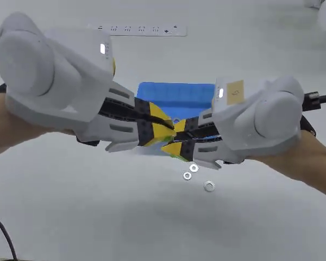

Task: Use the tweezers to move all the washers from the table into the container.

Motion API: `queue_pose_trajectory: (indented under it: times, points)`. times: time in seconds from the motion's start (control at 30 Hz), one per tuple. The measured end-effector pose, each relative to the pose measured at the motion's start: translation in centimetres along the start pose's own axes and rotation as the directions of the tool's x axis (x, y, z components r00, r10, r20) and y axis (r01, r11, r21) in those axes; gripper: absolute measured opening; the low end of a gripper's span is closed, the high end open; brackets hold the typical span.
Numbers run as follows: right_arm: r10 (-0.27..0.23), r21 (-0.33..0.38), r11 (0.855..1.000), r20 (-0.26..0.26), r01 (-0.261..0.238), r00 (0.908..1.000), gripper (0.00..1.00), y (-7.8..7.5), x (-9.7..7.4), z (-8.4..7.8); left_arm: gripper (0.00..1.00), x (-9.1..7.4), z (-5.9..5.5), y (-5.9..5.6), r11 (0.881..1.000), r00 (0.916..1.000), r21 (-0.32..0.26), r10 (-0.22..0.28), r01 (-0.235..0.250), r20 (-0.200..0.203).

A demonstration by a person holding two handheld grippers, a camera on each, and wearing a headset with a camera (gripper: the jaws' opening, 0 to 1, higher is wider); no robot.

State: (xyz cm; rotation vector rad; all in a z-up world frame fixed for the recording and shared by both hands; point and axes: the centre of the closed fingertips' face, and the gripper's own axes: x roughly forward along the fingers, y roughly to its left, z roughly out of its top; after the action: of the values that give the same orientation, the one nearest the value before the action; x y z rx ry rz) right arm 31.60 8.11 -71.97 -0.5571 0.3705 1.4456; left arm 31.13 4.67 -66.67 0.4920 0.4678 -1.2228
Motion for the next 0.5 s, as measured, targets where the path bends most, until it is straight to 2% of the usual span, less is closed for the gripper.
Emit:
queue_pose_trajectory:
  times: [0.17,0.3,0.4,0.5]
  points:
    - [-0.027,-0.021,0.999,0.014,0.027,0.9995,0.1,-1.1,-0.8,1.2,0.07,-0.5,1.4,0.7,0.999,0.9999,0.039,0.01,-0.01,0.011]
    - [-0.053,-0.036,0.998,0.024,0.054,0.9983,0.1,-2.4,-1.3,1.8,0.07,-0.6,2.3,1.8,0.997,0.9995,0.067,0.022,-0.024,0.023]
    - [-0.068,-0.04,0.997,0.025,0.069,0.9973,0.1,-3.5,-1.5,1.9,0.07,-0.4,2.6,2.7,0.996,0.9995,0.085,0.019,-0.021,0.024]
    - [-0.079,-0.048,0.996,0.024,0.08,0.9966,0.1,-4.4,-1.5,1.7,0.07,0.0,2.8,3.4,0.993,1.0,0.115,0.002,-0.003,0.007]
